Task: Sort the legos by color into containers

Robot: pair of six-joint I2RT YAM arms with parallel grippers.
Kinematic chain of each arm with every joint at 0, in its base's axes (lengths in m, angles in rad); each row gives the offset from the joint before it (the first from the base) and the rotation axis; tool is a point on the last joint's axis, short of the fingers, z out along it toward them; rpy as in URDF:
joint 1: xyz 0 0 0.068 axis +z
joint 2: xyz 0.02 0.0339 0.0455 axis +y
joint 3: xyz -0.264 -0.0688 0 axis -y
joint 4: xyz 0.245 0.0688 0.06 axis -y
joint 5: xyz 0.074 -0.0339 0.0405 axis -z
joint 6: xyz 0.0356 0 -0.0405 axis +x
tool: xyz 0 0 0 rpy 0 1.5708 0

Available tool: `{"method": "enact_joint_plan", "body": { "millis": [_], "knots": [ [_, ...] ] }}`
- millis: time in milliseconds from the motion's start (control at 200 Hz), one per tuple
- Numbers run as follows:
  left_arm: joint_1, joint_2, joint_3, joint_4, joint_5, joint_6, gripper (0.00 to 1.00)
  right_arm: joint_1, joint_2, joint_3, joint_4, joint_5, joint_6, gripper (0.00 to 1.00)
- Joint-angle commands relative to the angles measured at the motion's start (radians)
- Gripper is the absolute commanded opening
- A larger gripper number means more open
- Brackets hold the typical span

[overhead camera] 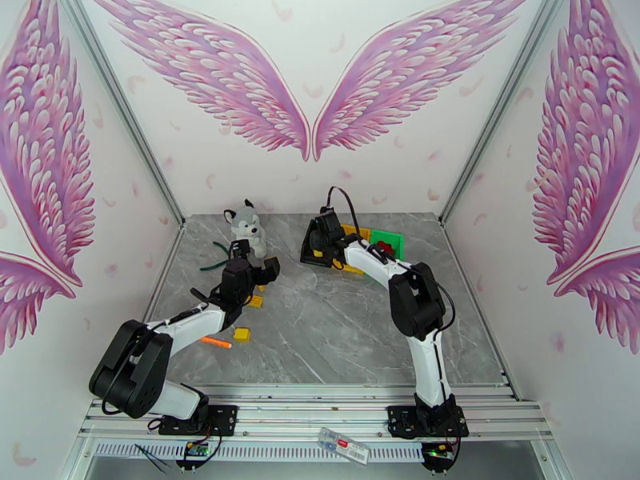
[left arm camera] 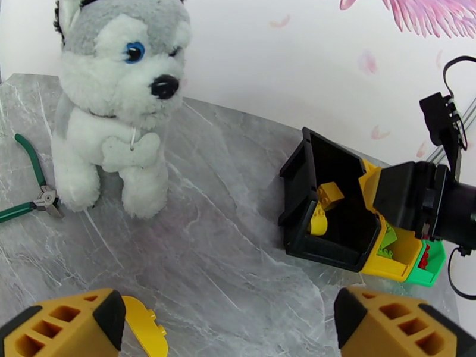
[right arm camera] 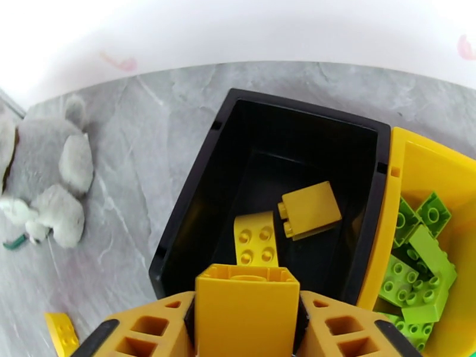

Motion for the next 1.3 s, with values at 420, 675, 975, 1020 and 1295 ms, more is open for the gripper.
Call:
{"method": "enact_joint_plan", "body": {
  "millis": [420,675,975,1020,1295],
  "knots": [
    [0.005,-0.161,-0.089,-0.297,-0.137,-0.043,0.91,0.061,-0.087,-0.122,0.053,-0.100,-0.048,0.74],
    [0.093,-0.191,-0.147,-0.275,-0.087,-0.094,0.92,0.169,-0.177,-0.301,0.149,-0.212,-0.113,0.76],
    [0.262,-0.196,-0.194,-0.190,0.069,-0.171,0.92,0.324,-0.231,-0.451,0.244,-0.404,-0.313,0.76],
    [0.286,-0.203,-0.200,-0.178,0.088,-0.180,0.92,0.355,-0.227,-0.451,0.238,-0.424,-0.347,0.76],
    [0.409,-0.244,-0.255,-0.124,0.175,-0.226,0.93,0.506,-0.151,-0.394,0.209,-0.445,-0.454,0.72]
  ]
}}
